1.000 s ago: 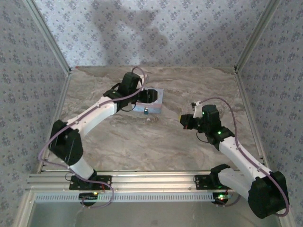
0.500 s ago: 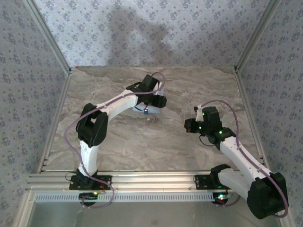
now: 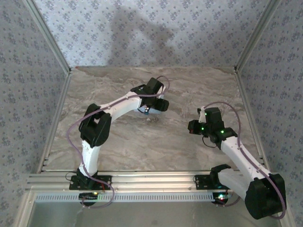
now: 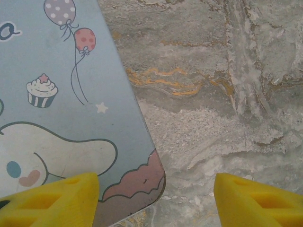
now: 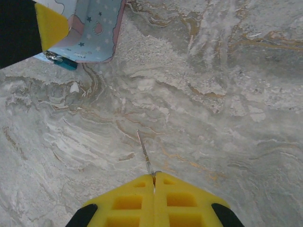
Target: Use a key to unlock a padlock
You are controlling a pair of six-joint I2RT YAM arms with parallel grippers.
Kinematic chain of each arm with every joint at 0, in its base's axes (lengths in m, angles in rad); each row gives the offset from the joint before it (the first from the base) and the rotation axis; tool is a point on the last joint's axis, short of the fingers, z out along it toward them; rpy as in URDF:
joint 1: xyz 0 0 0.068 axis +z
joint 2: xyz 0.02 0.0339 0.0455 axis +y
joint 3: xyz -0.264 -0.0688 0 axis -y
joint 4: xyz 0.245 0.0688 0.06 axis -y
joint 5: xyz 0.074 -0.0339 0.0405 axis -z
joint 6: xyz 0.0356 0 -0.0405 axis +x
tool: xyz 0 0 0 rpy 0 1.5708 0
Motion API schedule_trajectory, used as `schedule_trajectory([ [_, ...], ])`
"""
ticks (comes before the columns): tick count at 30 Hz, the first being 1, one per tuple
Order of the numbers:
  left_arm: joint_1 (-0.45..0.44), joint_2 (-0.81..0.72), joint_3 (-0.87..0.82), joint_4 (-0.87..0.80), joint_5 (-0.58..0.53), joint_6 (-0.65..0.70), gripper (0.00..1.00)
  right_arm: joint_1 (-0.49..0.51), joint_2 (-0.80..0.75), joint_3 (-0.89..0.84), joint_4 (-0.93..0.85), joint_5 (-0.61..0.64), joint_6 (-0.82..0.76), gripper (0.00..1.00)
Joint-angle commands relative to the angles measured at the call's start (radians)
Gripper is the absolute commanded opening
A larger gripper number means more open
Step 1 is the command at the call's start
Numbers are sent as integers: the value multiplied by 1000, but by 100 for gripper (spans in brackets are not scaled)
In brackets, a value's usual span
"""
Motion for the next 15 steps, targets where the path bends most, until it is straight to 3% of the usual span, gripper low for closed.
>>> schedule_trajectory([
  [1, -32, -9, -49, -59, 12, 8, 65, -18, -21, 34, -47, -2, -25, 0],
  [15, -122, -108, -160, -21, 18, -38, 65, -56, 5, 14, 4, -97, -39, 0],
])
